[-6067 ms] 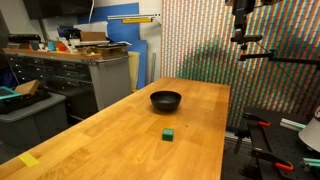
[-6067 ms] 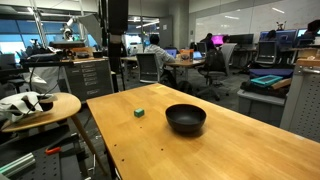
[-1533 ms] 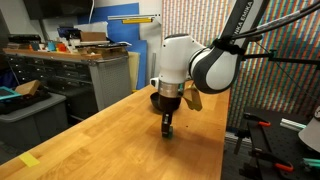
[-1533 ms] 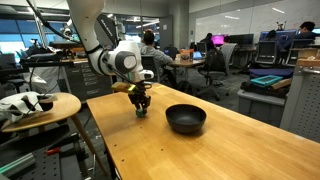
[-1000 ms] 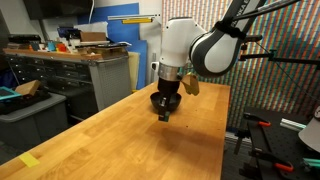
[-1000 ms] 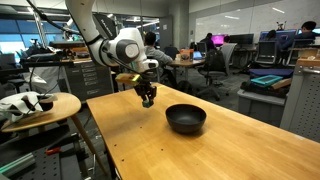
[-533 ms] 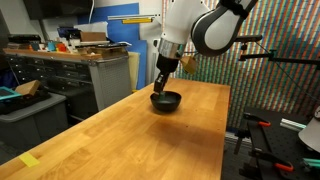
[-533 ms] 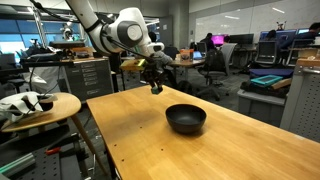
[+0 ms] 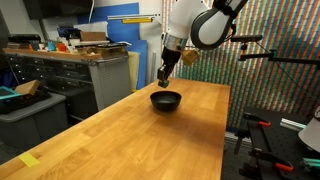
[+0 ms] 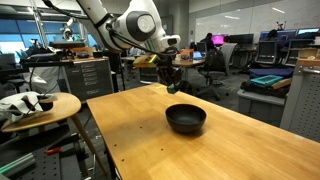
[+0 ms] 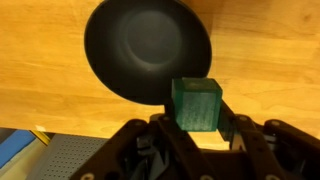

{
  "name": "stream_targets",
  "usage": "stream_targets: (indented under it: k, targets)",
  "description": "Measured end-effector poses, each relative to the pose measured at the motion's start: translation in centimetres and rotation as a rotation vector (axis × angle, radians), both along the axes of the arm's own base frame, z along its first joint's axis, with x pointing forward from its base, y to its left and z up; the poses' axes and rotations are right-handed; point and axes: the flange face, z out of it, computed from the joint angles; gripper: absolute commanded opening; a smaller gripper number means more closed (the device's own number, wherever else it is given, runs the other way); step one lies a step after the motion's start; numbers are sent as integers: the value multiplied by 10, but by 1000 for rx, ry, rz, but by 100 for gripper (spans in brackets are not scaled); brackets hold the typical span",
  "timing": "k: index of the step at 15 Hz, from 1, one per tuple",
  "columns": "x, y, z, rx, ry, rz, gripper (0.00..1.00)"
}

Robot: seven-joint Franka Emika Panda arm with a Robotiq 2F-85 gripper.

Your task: Put the green block in the black bowl

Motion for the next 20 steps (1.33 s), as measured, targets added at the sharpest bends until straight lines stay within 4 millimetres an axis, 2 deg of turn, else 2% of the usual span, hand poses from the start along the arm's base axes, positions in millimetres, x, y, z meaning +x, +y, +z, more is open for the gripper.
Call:
stream_targets:
  k: [5,11,12,13,15,18,20]
  targets:
    - [11,-32,-26,2,18,-93,18]
    - [30,-55,-67,39,43,-210,18]
    - [34,-58,-71,48,44,-231,21]
    - [37,-61,-75,55,43,-249,52]
    - [42,-66,-80,68,43,-281,75]
    - [45,-74,-85,82,43,-319,98]
    - [45,-79,-86,90,43,-339,100]
